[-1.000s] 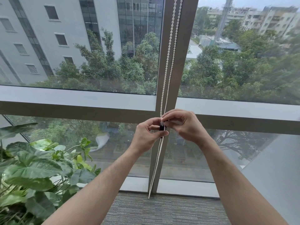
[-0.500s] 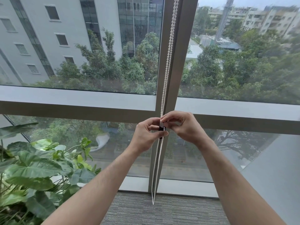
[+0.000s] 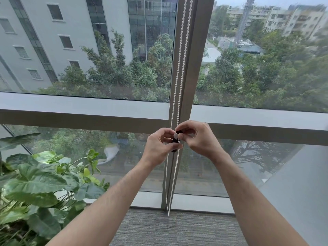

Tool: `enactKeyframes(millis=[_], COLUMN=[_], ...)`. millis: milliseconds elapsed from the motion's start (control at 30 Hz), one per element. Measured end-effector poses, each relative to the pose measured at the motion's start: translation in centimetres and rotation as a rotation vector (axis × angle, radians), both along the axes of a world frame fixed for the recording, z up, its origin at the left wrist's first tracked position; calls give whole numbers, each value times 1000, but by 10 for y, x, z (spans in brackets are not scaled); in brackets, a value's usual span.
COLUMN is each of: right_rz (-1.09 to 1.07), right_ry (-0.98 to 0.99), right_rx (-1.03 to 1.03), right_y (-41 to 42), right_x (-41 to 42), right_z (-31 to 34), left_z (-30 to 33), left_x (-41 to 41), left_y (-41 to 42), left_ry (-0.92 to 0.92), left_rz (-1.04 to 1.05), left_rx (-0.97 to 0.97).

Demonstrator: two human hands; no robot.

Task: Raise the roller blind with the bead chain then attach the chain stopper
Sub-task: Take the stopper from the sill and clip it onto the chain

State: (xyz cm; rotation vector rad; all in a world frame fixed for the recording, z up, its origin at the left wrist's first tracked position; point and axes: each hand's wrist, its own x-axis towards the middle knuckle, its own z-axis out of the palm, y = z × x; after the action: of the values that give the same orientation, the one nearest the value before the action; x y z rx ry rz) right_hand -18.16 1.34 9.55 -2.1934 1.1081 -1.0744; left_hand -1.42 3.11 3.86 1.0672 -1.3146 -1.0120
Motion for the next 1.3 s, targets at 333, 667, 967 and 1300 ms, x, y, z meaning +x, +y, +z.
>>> enactKeyframes(millis=[333, 667, 967, 1300], right_rz=[-120, -10, 197, 377], right_ry=[-68, -376, -625, -741], right_rx=[-8, 203, 851, 929], right_y=[3, -3, 0, 1], right_x=[7, -1, -9, -16], right_z=[-10, -31, -71, -83], left_z=[1, -3, -2, -7], left_x=[-3, -2, -3, 3], left_y=[3, 5, 10, 14], left_ry=[-91, 18, 44, -132], left_rz=[59, 8, -50, -93], left_rx=[-44, -13, -13, -23])
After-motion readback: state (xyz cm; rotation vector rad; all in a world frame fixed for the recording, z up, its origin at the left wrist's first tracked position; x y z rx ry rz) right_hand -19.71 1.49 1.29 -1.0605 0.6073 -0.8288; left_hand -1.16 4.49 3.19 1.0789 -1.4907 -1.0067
